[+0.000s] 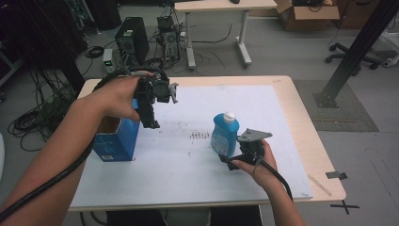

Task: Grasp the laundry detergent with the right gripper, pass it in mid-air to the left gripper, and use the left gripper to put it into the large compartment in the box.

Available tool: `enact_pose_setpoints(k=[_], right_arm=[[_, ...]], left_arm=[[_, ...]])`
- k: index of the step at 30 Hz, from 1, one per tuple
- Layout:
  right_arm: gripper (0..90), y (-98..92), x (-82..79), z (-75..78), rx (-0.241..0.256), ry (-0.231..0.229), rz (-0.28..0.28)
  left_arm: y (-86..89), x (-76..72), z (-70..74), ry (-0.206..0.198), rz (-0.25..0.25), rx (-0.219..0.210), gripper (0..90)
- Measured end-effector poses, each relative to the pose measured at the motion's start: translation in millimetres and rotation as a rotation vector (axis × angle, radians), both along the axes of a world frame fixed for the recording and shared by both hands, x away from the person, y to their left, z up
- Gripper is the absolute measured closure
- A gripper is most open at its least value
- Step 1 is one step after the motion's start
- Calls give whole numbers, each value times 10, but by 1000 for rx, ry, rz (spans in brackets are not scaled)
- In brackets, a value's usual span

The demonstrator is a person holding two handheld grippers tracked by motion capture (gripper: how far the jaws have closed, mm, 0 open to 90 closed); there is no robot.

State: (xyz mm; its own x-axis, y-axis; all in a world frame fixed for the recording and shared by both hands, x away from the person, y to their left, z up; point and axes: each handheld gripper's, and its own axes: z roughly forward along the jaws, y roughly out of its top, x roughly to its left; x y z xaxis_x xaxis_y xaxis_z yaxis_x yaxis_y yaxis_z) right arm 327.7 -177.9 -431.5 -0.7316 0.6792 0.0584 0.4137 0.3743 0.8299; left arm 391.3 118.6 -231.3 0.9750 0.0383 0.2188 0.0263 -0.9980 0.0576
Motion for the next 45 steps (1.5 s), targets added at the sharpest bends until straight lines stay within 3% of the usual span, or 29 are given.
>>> enact_pose_setpoints(k=[7, 15, 23, 30, 33, 45], right_arm=[[10, 19, 40, -97, 34, -36, -30], [9, 78, 39, -79, 78, -88, -51], [4, 143, 72, -92, 52, -119, -64], [6, 165, 88, -124, 81, -141, -84], [23, 164, 100, -116, 104, -148, -91], [135, 160, 95, -86, 114, -176, -87]], left_arm=[[11, -5, 10, -4, -2, -13, 2], [22, 4, -17, -1, -3, -7, 2], [-15, -23, -25, 1, -16, -14, 2], [-56, -53, -14, -5, -33, -13, 2], [-63, -59, -8, -7, -36, -12, 2], [-69, -65, -9, -10, -37, -9, 2]])
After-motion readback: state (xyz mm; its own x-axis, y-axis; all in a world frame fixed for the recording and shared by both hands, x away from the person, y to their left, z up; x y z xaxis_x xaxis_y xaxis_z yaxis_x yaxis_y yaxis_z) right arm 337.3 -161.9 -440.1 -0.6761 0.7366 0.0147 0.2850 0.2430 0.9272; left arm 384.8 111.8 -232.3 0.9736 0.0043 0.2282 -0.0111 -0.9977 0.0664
